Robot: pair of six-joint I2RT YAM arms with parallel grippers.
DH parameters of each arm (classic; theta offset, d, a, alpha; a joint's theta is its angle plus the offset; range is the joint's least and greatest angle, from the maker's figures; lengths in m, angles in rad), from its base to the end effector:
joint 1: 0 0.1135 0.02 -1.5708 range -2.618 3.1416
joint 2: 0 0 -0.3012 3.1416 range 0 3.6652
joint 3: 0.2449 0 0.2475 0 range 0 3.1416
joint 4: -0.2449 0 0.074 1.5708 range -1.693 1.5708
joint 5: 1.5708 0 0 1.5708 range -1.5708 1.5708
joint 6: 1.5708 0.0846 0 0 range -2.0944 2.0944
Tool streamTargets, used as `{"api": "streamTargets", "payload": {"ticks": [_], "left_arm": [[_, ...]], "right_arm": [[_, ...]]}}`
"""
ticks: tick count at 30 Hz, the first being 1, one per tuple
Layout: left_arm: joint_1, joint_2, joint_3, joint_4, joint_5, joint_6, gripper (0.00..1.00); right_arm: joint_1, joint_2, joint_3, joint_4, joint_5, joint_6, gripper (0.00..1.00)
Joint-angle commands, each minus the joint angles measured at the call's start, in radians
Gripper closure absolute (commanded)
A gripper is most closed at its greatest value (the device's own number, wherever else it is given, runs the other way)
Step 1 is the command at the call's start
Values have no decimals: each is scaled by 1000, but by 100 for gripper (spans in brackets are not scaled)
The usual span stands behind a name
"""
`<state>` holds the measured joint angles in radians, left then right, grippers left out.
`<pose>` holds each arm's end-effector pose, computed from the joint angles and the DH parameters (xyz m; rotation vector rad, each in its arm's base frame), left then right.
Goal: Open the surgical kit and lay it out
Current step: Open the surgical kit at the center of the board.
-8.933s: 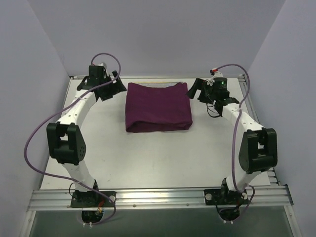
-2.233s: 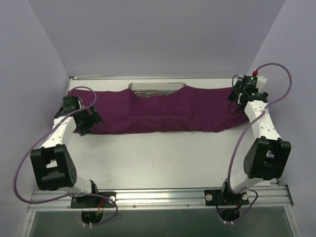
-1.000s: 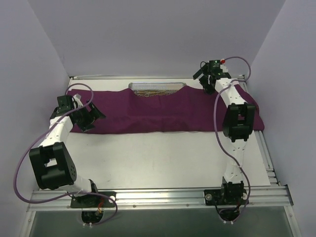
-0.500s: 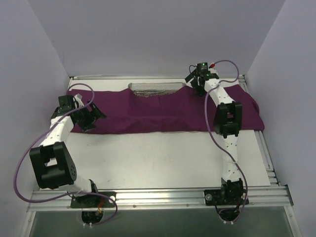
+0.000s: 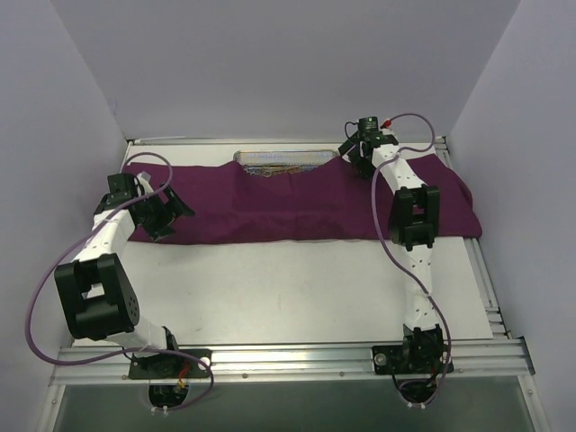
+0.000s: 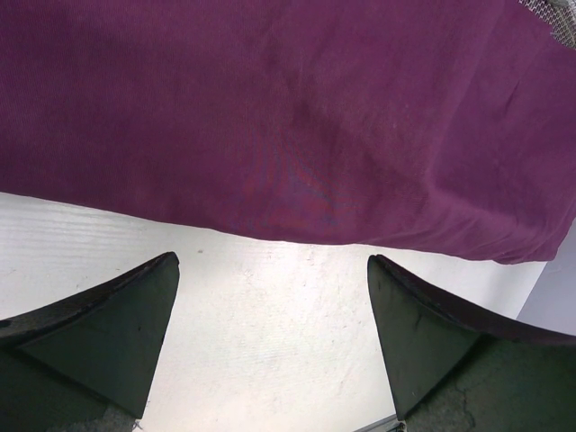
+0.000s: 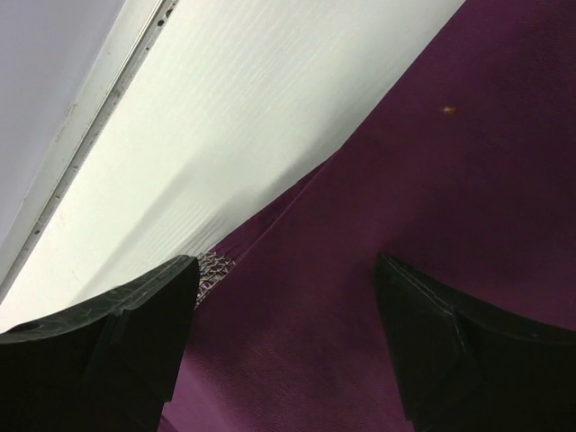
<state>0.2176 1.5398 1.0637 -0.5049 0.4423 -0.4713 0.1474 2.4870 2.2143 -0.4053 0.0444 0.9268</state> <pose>0.3352 0.0370 0.2328 -0.6932 2.4450 -0.6629 0.6235 0.0888 0.1906 0.8970 2.1197 0.5197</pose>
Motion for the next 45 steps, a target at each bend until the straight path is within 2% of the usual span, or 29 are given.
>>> {"api": "streamTargets", "payload": {"ticks": [1,4,5,9,10,13,15,19,25,31,38,41,45], "left_arm": [[-3,6,54,19,12,-1,5],[-3,6,58,11,12,3,5],[-3,6,58,11,12,6,5],[-3,0,56,5,30,14,5],[-3,-4,55,5,32,14,5],[-3,-10,47,2,29,14,5],[-3,-10,44,2,29,13,5],[-3,-10,50,-4,27,16,5],[-1,-12,67,-24,18,33,6],[-1,0,88,-55,-10,28,6],[0,-6,93,-70,-8,31,6],[2,-6,110,-87,27,42,6],[9,14,116,-93,130,45,6]], "right_arm": [[1,-2,-15,-15,2,3,21],[1,-8,-31,-6,-9,7,25],[0,-11,-34,0,-12,7,33],[-8,-37,-77,43,-34,0,41],[-11,-43,-80,46,-52,-2,48],[-16,-60,-91,42,-87,-9,59],[-19,-85,-110,43,-80,-14,61],[-19,-117,-122,49,-74,-46,75],[-16,-152,-108,42,-66,-91,82],[-17,-189,-131,33,-86,-131,99],[-17,-267,-208,16,-141,-169,100],[-14,-348,-295,3,-159,-189,100],[-11,-540,-552,25,-176,-226,100]]}}
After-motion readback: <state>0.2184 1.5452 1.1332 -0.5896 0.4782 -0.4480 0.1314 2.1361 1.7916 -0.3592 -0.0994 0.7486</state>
